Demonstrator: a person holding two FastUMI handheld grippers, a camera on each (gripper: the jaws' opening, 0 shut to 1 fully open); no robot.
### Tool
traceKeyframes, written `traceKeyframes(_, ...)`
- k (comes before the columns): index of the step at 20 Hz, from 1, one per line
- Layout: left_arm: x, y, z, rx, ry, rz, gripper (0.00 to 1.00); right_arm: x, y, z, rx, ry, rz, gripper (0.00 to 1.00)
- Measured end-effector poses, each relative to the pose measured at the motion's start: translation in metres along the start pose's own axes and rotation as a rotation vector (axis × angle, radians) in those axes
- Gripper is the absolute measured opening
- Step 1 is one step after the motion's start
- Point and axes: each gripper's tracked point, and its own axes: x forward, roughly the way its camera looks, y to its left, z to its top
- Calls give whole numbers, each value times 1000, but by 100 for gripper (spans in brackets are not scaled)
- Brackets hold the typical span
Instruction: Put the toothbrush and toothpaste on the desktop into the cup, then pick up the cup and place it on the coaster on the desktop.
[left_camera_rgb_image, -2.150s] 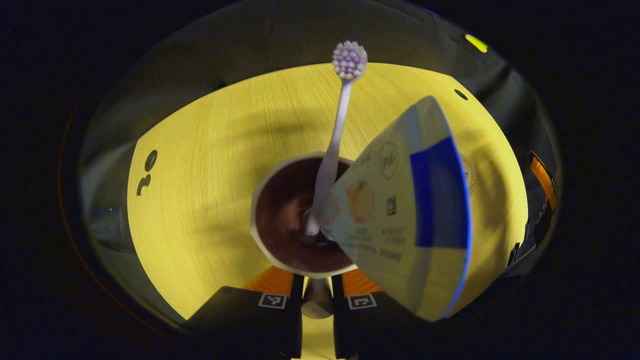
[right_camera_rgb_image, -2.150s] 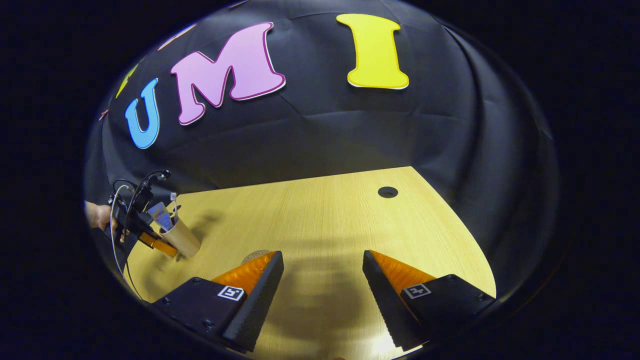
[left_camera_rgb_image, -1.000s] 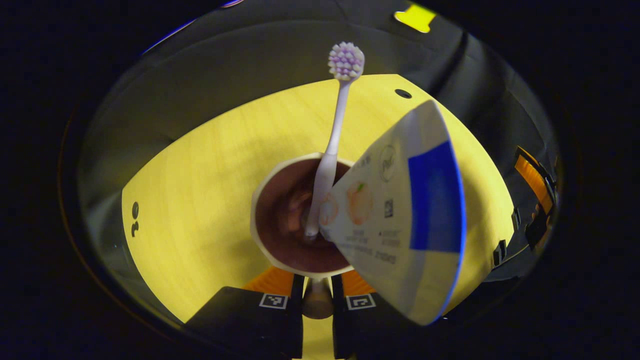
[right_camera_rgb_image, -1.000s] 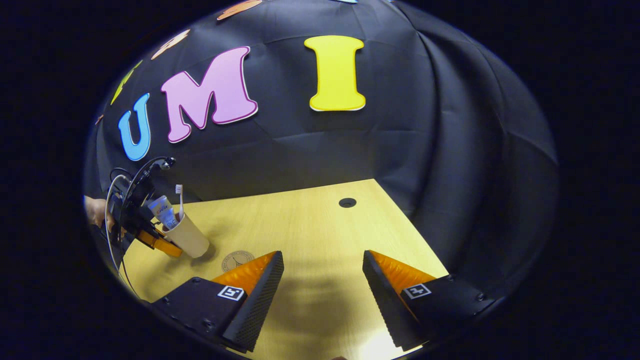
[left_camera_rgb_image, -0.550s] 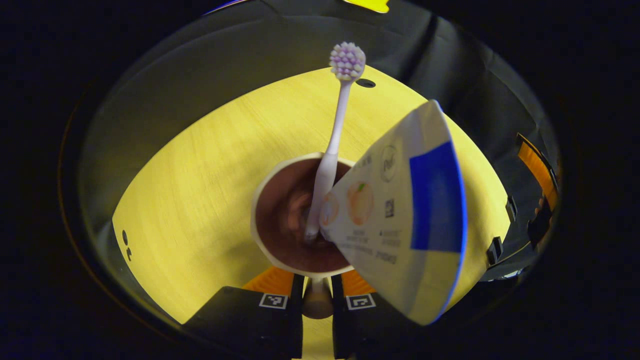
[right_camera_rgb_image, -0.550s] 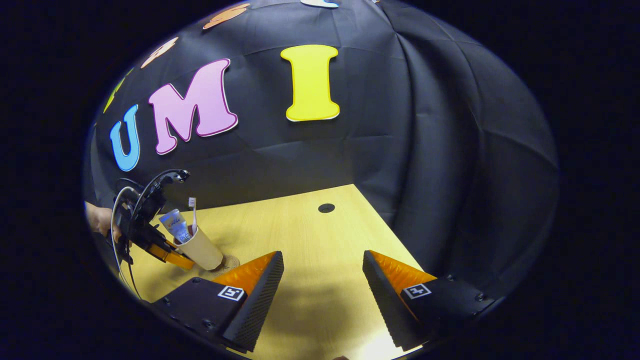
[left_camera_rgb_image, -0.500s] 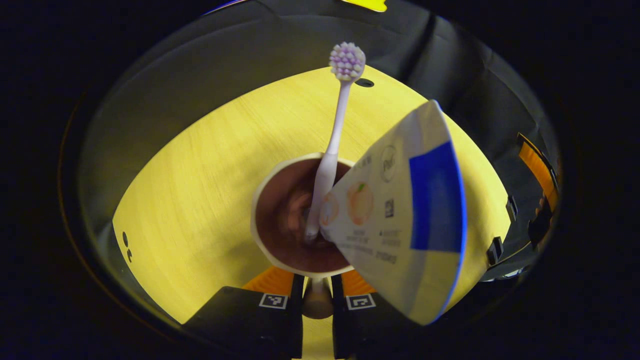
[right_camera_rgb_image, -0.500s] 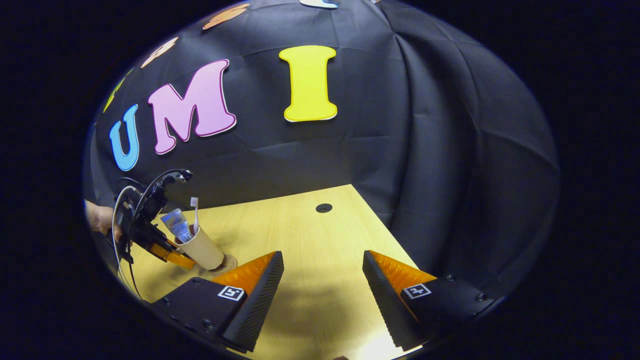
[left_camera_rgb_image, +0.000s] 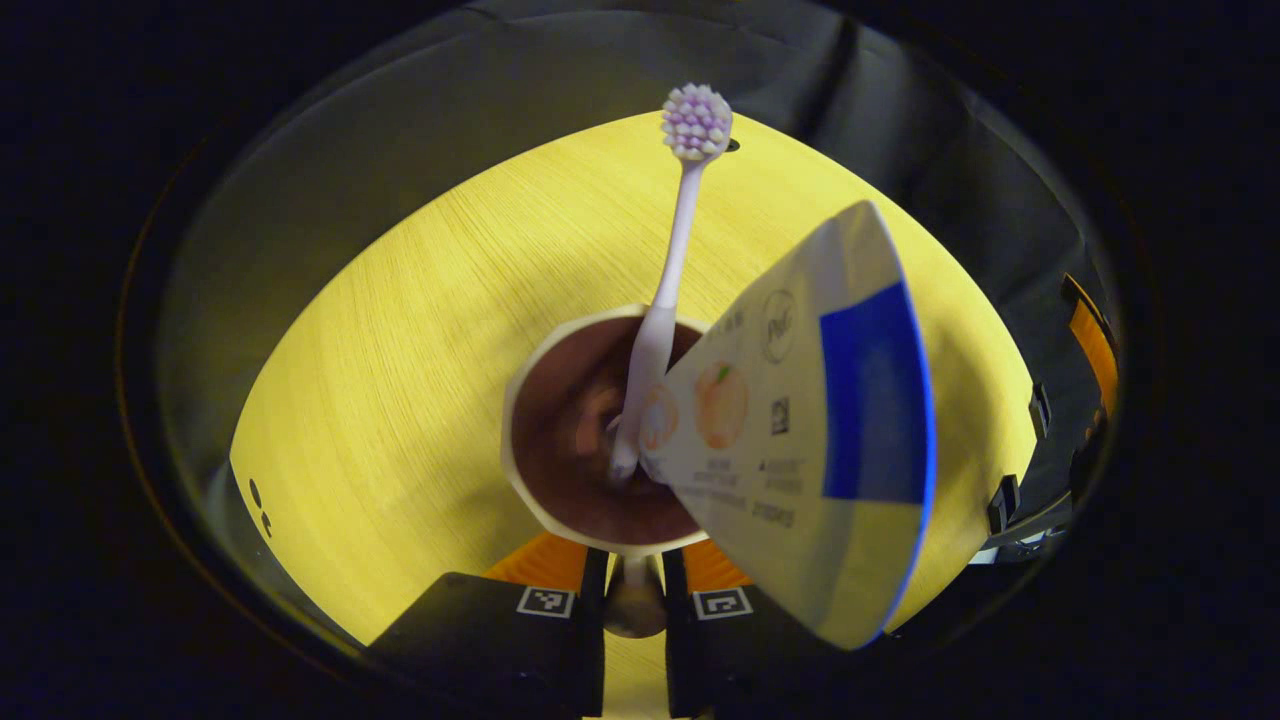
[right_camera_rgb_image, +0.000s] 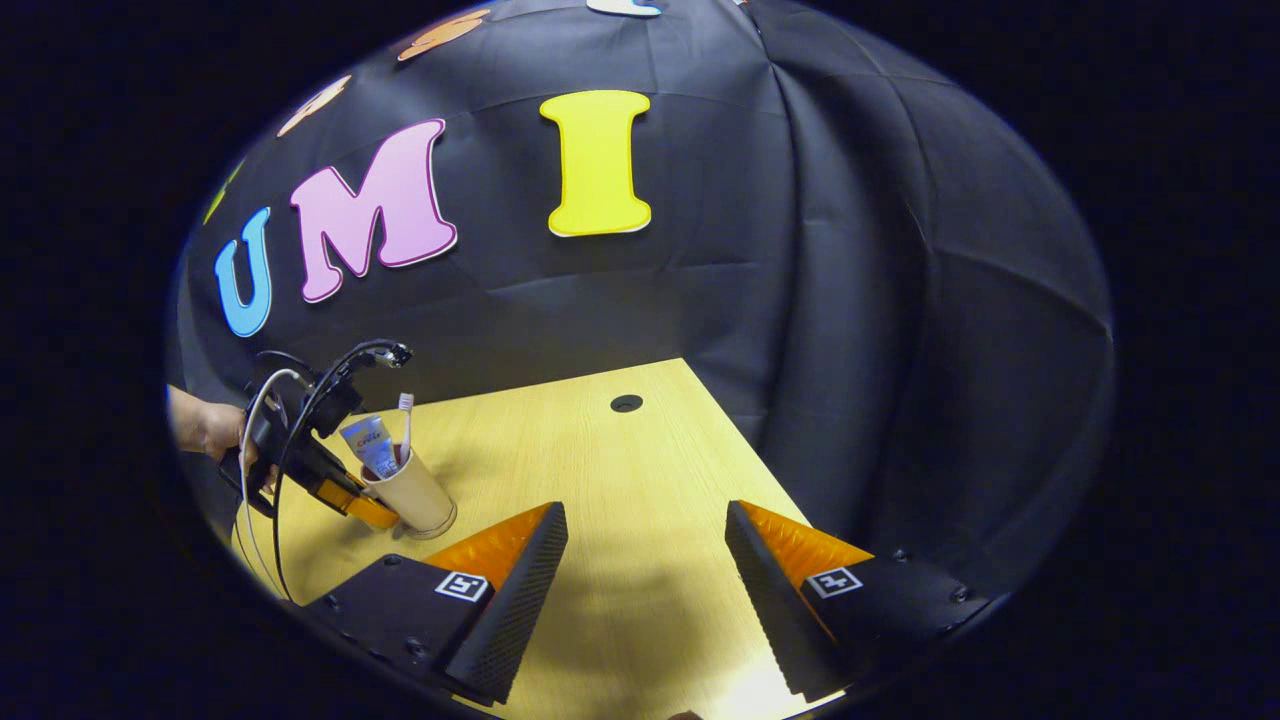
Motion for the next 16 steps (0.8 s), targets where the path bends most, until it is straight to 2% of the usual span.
traceKeyframes(1, 0, -1, 2, 2, -9, 0, 34, 0, -1, -1, 4, 2, -1, 98)
traceKeyframes(4, -4, 0, 1, 2, -7, 9, 31, -1, 0, -3, 12, 7, -1, 98)
traceKeyframes(5, -5, 0, 1, 1, -11, 10, 39, 0, 1, -4, 7, 6, -1, 98)
traceKeyframes(6, -7, -2, 3, -2, -22, 1, 39, -1, 2, -4, 4, 6, 1, 98)
traceKeyframes(8, -16, -5, 4, -1, -49, -9, 52, -3, 7, -3, 2, 7, 11, 98)
traceKeyframes(9, -23, -7, 4, -3, -63, -16, 63, -5, 10, -2, -1, 6, 16, 98)
traceKeyframes(10, -32, -9, 4, -11, -81, -19, 65, -6, 14, 0, -6, 3, 21, 98)
traceKeyframes(11, -42, -13, 3, -25, -106, -30, 81, -9, 18, 2, -13, -2, 27, 98)
traceKeyframes(13, -65, -14, 0, -70, -167, -28, 100, -15, 26, 7, -27, -12, 41, 98)
traceKeyframes(16, -107, -12, -7, -158, -290, -13, 99, -28, 40, 16, -48, -26, 58, 98)
